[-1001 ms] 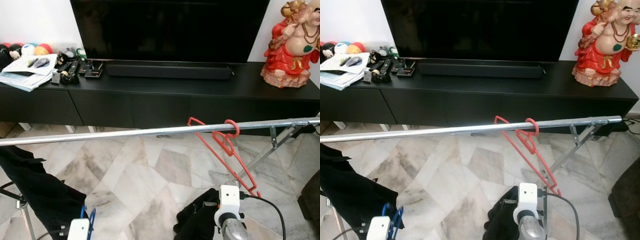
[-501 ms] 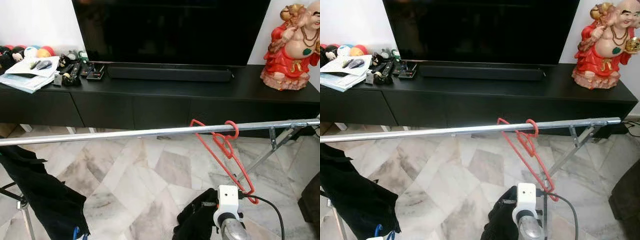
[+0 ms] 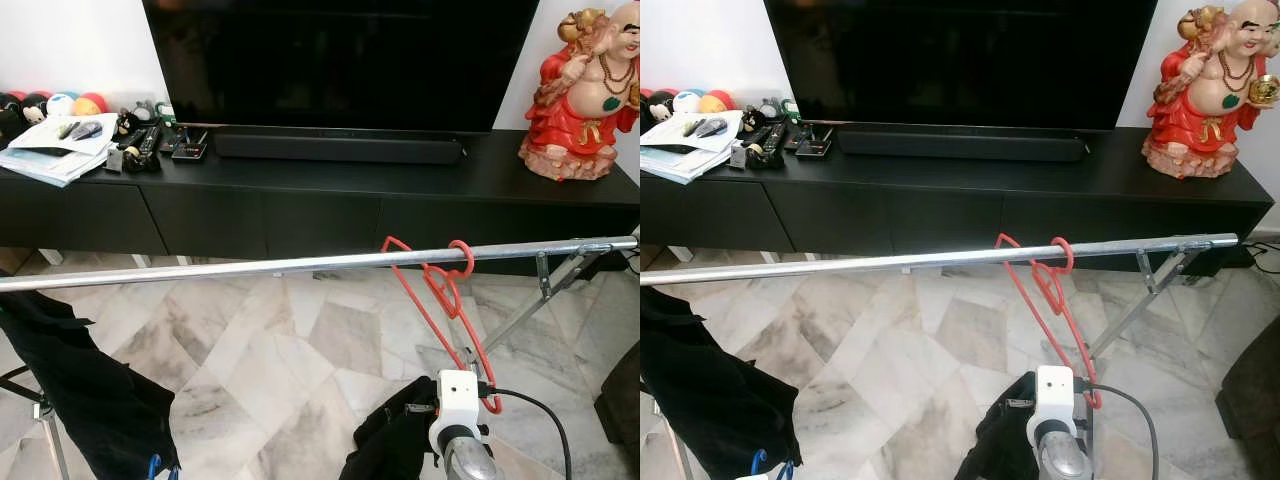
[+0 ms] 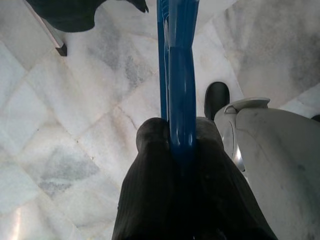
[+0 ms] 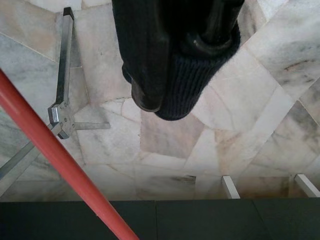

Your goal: Hang hanger

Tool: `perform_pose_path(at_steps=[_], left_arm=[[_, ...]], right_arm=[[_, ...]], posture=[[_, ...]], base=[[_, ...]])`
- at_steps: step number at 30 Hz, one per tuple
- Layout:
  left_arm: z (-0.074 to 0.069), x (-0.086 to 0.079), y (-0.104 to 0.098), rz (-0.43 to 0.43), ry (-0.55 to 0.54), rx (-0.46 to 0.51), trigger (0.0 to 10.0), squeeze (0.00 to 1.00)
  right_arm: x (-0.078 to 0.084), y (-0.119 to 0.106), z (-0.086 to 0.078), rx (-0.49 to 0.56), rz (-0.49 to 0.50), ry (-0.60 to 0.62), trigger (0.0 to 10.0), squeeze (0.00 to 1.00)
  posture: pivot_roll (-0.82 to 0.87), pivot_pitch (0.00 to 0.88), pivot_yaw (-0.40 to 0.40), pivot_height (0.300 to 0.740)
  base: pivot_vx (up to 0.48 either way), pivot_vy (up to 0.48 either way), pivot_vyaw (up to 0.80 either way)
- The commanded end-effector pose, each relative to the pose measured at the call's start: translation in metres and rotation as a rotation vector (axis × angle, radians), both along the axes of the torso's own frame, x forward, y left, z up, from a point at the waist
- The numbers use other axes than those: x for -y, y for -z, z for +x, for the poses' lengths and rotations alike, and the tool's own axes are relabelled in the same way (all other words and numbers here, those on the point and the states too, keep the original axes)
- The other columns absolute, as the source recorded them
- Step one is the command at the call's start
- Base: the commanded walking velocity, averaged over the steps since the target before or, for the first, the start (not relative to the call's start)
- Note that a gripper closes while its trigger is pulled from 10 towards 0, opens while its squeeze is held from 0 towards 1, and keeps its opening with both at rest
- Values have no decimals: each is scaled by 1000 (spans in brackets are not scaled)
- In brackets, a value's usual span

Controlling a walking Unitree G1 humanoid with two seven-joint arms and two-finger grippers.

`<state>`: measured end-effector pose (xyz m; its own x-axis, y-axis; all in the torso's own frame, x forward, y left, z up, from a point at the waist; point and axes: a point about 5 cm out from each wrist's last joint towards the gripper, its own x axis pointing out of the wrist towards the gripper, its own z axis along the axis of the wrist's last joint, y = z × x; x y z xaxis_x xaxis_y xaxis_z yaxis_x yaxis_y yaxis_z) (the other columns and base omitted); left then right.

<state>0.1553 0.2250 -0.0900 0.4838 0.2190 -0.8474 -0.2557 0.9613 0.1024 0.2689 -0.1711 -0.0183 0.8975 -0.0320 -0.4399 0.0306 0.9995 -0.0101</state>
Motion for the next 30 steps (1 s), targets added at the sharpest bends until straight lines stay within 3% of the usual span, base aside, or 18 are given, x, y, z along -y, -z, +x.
perform_pose_path(at_steps=[1, 16, 30], left_arm=[[-4, -4, 1, 2, -7, -7, 10000, 0], [-2, -3, 1, -11, 34, -8, 10000, 0], [-1, -3, 0, -12, 51, 0, 10000, 0]], right_arm=[[0, 1, -1, -4, 5, 6, 10000, 0], [-3, 2, -2, -10, 13, 10, 10000, 0], [1, 1, -1, -2, 9, 28, 10000, 0]], posture=[[-46, 83, 15, 740], [-41, 86, 21, 740], [-40, 82, 23, 740]], base=[[0, 0, 0], [0, 356, 0], [0, 0, 0]])
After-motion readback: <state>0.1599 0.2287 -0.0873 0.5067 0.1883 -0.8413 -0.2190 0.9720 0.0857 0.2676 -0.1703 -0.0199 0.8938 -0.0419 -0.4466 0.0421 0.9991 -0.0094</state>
